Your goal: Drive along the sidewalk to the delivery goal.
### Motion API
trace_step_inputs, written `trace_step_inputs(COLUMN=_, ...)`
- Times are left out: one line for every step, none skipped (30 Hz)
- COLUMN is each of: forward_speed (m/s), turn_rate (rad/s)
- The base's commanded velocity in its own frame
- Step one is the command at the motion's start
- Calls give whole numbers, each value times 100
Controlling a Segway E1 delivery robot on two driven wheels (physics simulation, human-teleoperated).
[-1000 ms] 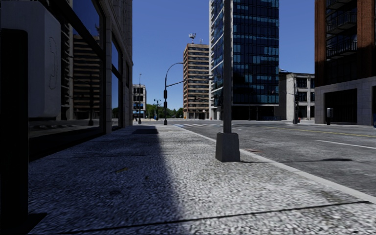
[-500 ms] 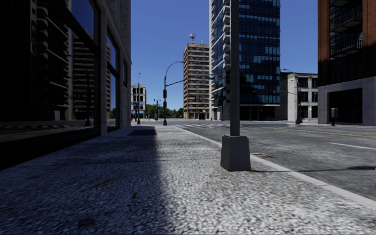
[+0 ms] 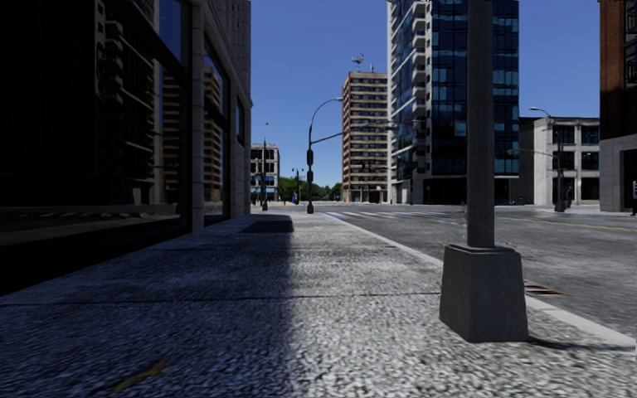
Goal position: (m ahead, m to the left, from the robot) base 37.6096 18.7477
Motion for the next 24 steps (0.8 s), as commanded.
trace_step_inputs(forward_speed=200, turn_rate=36)
trace_step_inputs(forward_speed=200, turn_rate=36)
trace_step_inputs(forward_speed=200, turn_rate=36)
trace_step_inputs(forward_speed=200, turn_rate=36)
trace_step_inputs(forward_speed=200, turn_rate=36)
trace_step_inputs(forward_speed=200, turn_rate=36)
trace_step_inputs(forward_speed=200, turn_rate=36)
trace_step_inputs(forward_speed=200, turn_rate=36)
trace_step_inputs(forward_speed=200, turn_rate=36)
trace_step_inputs(forward_speed=200, turn_rate=36)
trace_step_inputs(forward_speed=200, turn_rate=36)
trace_step_inputs(forward_speed=200, turn_rate=36)
trace_step_inputs(forward_speed=200, turn_rate=28)
trace_step_inputs(forward_speed=200, turn_rate=22)
trace_step_inputs(forward_speed=200, turn_rate=21)
trace_step_inputs(forward_speed=200, turn_rate=0)
trace_step_inputs(forward_speed=200, turn_rate=0)
trace_step_inputs(forward_speed=200, turn_rate=0)
trace_step_inputs(forward_speed=200, turn_rate=0)
trace_step_inputs(forward_speed=200, turn_rate=0)
trace_step_inputs(forward_speed=200, turn_rate=0)
trace_step_inputs(forward_speed=200, turn_rate=0)
trace_step_inputs(forward_speed=200, turn_rate=0)
trace_step_inputs(forward_speed=200, turn_rate=0)
